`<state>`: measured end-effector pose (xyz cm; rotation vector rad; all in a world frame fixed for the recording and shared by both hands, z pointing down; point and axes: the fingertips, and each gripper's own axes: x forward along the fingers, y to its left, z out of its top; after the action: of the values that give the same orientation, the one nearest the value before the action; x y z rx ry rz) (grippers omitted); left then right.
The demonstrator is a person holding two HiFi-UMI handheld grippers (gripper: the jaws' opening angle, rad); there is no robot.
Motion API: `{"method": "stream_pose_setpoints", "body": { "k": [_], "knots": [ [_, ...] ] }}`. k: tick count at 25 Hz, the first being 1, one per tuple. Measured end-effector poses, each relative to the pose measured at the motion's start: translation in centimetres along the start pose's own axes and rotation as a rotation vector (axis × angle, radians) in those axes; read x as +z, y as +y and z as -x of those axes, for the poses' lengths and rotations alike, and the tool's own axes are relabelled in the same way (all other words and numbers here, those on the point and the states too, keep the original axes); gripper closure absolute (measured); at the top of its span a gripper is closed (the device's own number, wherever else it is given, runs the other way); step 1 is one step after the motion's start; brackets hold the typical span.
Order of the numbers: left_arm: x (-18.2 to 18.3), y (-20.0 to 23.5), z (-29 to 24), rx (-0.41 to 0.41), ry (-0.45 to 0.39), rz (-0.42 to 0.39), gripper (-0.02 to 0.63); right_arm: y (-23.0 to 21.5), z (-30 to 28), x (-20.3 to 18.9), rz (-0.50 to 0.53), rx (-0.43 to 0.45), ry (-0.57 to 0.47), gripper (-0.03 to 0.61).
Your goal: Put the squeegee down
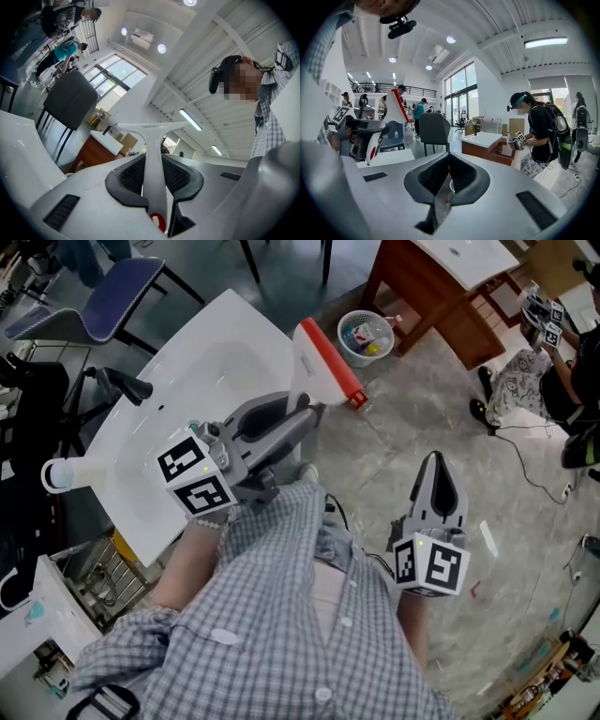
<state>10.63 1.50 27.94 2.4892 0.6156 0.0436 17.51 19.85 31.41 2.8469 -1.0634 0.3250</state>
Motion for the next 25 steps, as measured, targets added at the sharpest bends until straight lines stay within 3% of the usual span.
{"method": "stream_pose_setpoints", "body": {
  "k": [11, 25],
  "knots": [
    [2.7, 4.6, 0.6, 0.094, -0.052, -0.034, 0.525, 2.0, -7.0, 1.7, 0.023, 0.110, -0.023, 0.569],
    [4.5, 9.2, 5.4, 0.300, -0.148, -0.034, 0.525, 6.6, -13.5, 2.3, 0.087, 0.311, 0.030, 0.569]
  ]
}}
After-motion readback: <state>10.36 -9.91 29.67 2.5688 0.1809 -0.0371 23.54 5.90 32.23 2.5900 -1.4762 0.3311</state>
